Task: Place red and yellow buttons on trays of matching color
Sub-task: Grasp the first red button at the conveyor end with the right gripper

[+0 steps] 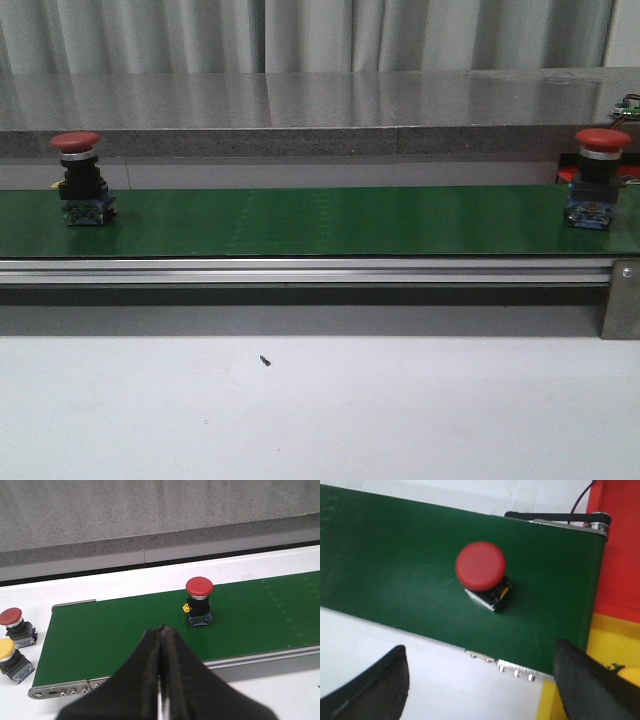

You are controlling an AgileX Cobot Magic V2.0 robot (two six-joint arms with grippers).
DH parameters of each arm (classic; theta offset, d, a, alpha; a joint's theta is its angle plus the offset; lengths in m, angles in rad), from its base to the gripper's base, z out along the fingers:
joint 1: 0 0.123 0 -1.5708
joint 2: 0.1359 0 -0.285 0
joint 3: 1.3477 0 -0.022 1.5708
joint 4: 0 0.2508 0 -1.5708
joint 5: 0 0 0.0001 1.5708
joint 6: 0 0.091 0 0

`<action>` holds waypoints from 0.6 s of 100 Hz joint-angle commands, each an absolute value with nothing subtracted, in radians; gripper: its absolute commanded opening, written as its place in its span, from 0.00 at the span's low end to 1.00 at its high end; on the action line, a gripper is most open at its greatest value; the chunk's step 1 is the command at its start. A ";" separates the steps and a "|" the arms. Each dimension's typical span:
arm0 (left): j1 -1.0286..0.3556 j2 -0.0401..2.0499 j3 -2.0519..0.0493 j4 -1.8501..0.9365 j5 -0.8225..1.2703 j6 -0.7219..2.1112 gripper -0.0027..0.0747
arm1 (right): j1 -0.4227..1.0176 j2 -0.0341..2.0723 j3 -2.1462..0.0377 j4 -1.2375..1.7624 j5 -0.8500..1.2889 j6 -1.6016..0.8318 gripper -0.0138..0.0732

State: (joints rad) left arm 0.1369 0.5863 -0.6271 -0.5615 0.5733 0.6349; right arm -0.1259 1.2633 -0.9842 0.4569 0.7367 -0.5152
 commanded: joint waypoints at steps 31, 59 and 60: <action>0.131 0.588 -0.653 -0.591 0.504 0.637 0.01 | -0.127 1.499 -1.177 0.456 0.701 -0.523 0.84; 0.131 0.588 -0.653 -0.591 0.504 0.637 0.01 | -0.128 1.614 -1.210 0.420 0.678 -0.523 0.68; 0.131 0.588 -0.653 -0.591 0.504 0.637 0.01 | -0.128 1.616 -1.210 0.420 0.681 -0.523 0.65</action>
